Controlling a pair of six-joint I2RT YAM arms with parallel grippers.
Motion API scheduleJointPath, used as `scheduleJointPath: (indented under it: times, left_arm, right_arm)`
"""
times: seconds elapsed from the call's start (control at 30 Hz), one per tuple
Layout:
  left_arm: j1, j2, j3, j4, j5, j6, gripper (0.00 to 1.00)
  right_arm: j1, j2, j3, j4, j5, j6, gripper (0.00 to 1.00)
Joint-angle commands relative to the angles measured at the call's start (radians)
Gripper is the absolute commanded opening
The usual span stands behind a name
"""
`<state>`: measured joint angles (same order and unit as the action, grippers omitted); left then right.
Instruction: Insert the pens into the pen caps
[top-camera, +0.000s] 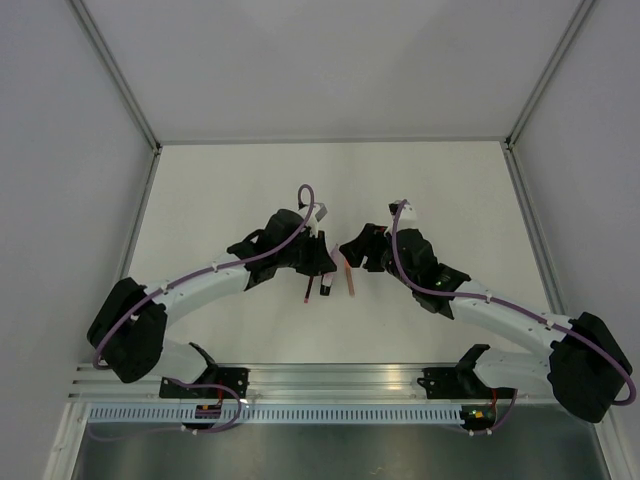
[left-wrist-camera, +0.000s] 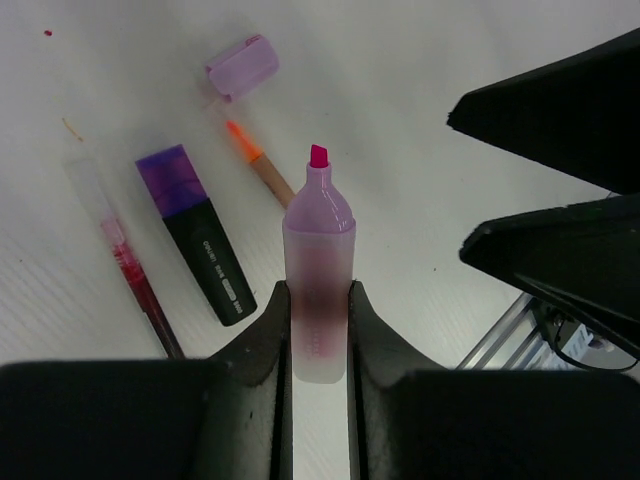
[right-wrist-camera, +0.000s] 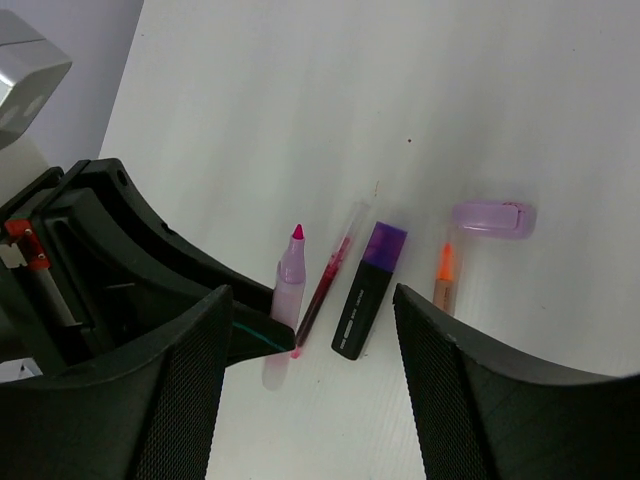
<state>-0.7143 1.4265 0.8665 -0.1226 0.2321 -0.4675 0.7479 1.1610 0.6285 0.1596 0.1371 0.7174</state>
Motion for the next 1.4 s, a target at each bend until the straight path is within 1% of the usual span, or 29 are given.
scheduleJointPath:
  times: [0.0,0.13,0.17,0.37,0.47,0.67,0.7,0.77,0.8,0.83,0.87,0.9,0.93,1.0,1.03,1.1,1.13,1.23,1.37]
  left_arm:
    - [-0.017,-0.052,-0.026,0.11,0.044,-0.04,0.02]
    - [-0.027,-0.069,-0.041,0.117,0.041,-0.043,0.02]
    - [-0.028,-0.072,-0.041,0.144,0.042,-0.045,0.02]
    - [-0.046,-0.089,-0.046,0.172,0.059,-0.049,0.02]
    - [-0.051,-0.097,-0.055,0.187,0.062,-0.049,0.02]
    - [-0.054,-0.118,-0.069,0.209,0.065,-0.049,0.02]
    - [-0.053,-0.121,-0.072,0.213,0.069,-0.051,0.02]
    - [-0.053,-0.13,-0.078,0.241,0.09,-0.054,0.02]
    - [-0.053,-0.136,-0.087,0.25,0.098,-0.056,0.02]
    - [-0.053,-0.141,-0.092,0.258,0.107,-0.057,0.04]
    - [-0.053,-0.147,-0.095,0.267,0.111,-0.057,0.08]
    - [-0.054,-0.159,-0.103,0.271,0.119,-0.06,0.12]
    - [-0.053,-0.167,-0.106,0.274,0.131,-0.063,0.23]
    - [-0.054,-0.187,-0.113,0.294,0.183,-0.068,0.37]
    - [-0.053,-0.196,-0.116,0.301,0.22,-0.078,0.48]
    - [-0.054,-0.215,-0.13,0.336,0.257,-0.092,0.53]
    - [-0.053,-0.233,-0.135,0.346,0.297,-0.105,0.55]
    - [-0.053,-0.258,-0.139,0.379,0.367,-0.117,0.57]
    - [-0.053,-0.279,-0.155,0.425,0.42,-0.132,0.57]
  right_arm:
    - [-0.004,0.011,-0.012,0.076,-0.001,0.028,0.7]
    - [-0.002,0.025,-0.012,0.109,-0.051,0.033,0.67]
    - [-0.002,0.028,-0.013,0.11,-0.053,0.034,0.67]
    - [-0.004,0.063,-0.012,0.121,-0.065,0.039,0.62]
    - [-0.002,0.08,-0.013,0.132,-0.079,0.036,0.57]
    - [-0.004,0.091,-0.01,0.152,-0.123,0.033,0.43]
    - [-0.004,0.098,-0.01,0.162,-0.134,0.031,0.34]
    - [-0.004,0.103,-0.009,0.184,-0.188,0.022,0.21]
    - [-0.002,0.101,-0.01,0.19,-0.198,0.019,0.08]
    - [-0.004,0.098,-0.012,0.201,-0.217,0.017,0.03]
    - [-0.004,0.085,-0.013,0.207,-0.226,0.016,0.0]
    - [-0.004,0.075,-0.019,0.212,-0.232,0.005,0.0]
    - [-0.004,0.062,-0.024,0.225,-0.237,0.001,0.0]
    - [-0.004,0.014,-0.032,0.232,-0.257,-0.022,0.0]
    - [-0.004,-0.006,-0.035,0.233,-0.263,-0.033,0.0]
    - [-0.005,-0.064,-0.047,0.241,-0.292,-0.048,0.0]
    - [-0.004,-0.087,-0.05,0.254,-0.307,-0.065,0.0]
    - [-0.004,-0.167,-0.072,0.297,-0.355,-0.085,0.0]
    - [-0.004,-0.257,-0.108,0.376,-0.402,-0.092,0.0]
